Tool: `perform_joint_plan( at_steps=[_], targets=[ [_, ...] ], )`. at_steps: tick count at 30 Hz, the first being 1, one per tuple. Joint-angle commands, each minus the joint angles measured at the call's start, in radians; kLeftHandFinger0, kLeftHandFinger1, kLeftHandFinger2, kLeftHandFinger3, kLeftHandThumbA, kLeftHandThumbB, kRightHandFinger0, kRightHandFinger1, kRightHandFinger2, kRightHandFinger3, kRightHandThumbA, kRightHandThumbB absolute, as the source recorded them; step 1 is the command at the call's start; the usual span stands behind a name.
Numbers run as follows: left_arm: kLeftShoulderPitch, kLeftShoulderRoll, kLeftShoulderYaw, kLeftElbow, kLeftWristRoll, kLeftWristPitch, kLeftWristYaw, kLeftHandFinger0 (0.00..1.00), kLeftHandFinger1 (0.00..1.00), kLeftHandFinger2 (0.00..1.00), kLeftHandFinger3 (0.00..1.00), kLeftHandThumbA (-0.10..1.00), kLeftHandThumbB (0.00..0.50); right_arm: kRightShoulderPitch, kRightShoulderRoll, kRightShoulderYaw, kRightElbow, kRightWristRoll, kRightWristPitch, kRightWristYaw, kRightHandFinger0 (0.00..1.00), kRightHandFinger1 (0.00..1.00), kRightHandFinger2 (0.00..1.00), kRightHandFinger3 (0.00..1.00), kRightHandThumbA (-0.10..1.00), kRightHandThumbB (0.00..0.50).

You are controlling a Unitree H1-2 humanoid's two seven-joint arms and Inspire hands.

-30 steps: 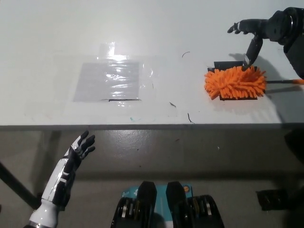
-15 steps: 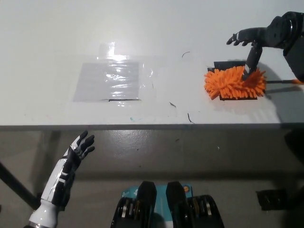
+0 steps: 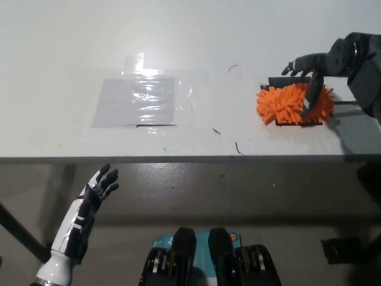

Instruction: The robot uses it right hand to pick up an extended orange duster kept in the middle of the desk and presses its handle against the desk to collapse it

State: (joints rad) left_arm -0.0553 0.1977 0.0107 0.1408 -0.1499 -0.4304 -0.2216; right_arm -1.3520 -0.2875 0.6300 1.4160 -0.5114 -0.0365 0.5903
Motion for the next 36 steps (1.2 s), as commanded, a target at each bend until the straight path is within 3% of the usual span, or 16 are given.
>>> perform_joint_plan(
  at_steps=[1,4,7,15,17,20,21,22,24,25,26,27,30,31,35,36],
  targets=[
    [-0.011,0.011,0.007,-0.02,-0.022,-0.038,-0.015,1.0,1.0,1.0,1.0,1.0,0.225,-0.044,-0.002,-0.019,0.005,0.002,-0.022,0.01,1.0,1.0,1.0,1.0,1.0,0.368],
    [-0.009,0.013,0.011,-0.025,-0.024,-0.036,-0.014,1.0,1.0,1.0,1.0,1.0,0.235,-0.025,0.019,0.035,0.016,-0.06,0.009,-0.034,1.0,1.0,1.0,1.0,1.0,0.444],
    [-0.018,0.013,0.012,-0.02,-0.021,-0.038,-0.015,1.0,1.0,1.0,1.0,1.0,0.231,-0.002,0.02,0.017,0.021,-0.037,-0.009,-0.052,1.0,1.0,1.0,1.0,1.0,0.389],
    [-0.017,0.015,0.015,-0.014,-0.023,-0.039,-0.017,1.0,1.0,1.0,1.0,1.0,0.233,0.009,0.039,0.002,0.029,-0.028,-0.008,-0.051,1.0,1.0,1.0,1.0,1.0,0.438],
    [-0.013,0.012,0.016,-0.021,-0.027,-0.04,-0.018,1.0,1.0,1.0,1.0,1.0,0.227,0.039,0.046,-0.008,0.028,-0.026,-0.021,-0.167,1.0,1.0,1.0,1.0,1.0,0.376],
    [-0.012,0.013,0.017,-0.021,-0.023,-0.04,-0.017,1.0,1.0,1.0,1.0,1.0,0.224,0.049,0.052,-0.024,0.027,-0.021,0.005,-0.258,1.0,1.0,1.0,1.0,0.93,0.41],
    [-0.012,0.013,0.015,-0.021,-0.023,-0.038,-0.017,1.0,1.0,1.0,1.0,1.0,0.23,0.061,0.055,-0.039,0.024,-0.015,0.0,-0.354,1.0,1.0,1.0,1.0,0.57,0.297],
    [-0.013,0.012,0.013,-0.023,-0.025,-0.034,-0.016,1.0,1.0,1.0,1.0,1.0,0.23,0.08,0.059,-0.061,0.018,-0.005,-0.006,-0.496,1.0,1.0,1.0,1.0,0.32,0.263],
    [-0.013,0.013,0.013,-0.023,-0.025,-0.034,-0.016,1.0,1.0,1.0,1.0,1.0,0.23,0.08,0.059,-0.062,0.018,-0.006,-0.007,-0.5,1.0,1.0,1.0,1.0,0.3,0.252],
    [-0.014,0.012,0.013,-0.026,-0.026,-0.031,-0.015,1.0,1.0,1.0,1.0,1.0,0.226,0.103,0.054,-0.071,0.012,-0.009,-0.07,-0.646,0.38,0.45,0.5,0.65,-0.02,0.184],
    [-0.013,0.012,0.015,-0.029,-0.029,-0.027,-0.013,1.0,1.0,1.0,1.0,1.0,0.225,0.119,0.052,-0.092,0.009,0.005,-0.115,-0.751,0.1,0.17,0.25,0.33,-0.08,0.22],
    [-0.012,0.013,0.016,-0.029,-0.033,-0.029,-0.014,1.0,1.0,1.0,1.0,1.0,0.219,0.123,0.051,-0.115,0.009,0.027,-0.126,-0.768,0.0,0.16,0.39,0.44,-0.1,0.174],
    [-0.015,0.017,0.015,-0.023,-0.031,-0.03,-0.018,1.0,1.0,1.0,1.0,1.0,0.228,0.128,0.033,-0.106,0.006,0.004,-0.167,-0.843,0.06,0.46,0.84,0.93,-0.1,0.176],
    [-0.018,0.019,0.015,-0.022,-0.032,-0.029,-0.02,1.0,1.0,1.0,1.0,1.0,0.228,0.126,0.026,-0.101,0.005,-0.006,-0.172,-0.856,0.06,0.48,0.87,1.0,-0.1,0.182],
    [-0.02,0.022,0.014,-0.021,-0.036,-0.029,-0.024,1.0,1.0,1.0,1.0,1.0,0.23,0.118,0.007,-0.1,0.006,-0.009,-0.204,-0.865,0.08,0.57,0.98,1.0,-0.1,0.18],
    [-0.021,0.021,0.015,-0.019,-0.032,-0.03,-0.022,1.0,1.0,1.0,1.0,1.0,0.23,0.113,0.005,-0.103,0.008,-0.007,-0.196,-0.864,0.09,0.56,0.95,0.97,-0.1,0.187]
  ],
)
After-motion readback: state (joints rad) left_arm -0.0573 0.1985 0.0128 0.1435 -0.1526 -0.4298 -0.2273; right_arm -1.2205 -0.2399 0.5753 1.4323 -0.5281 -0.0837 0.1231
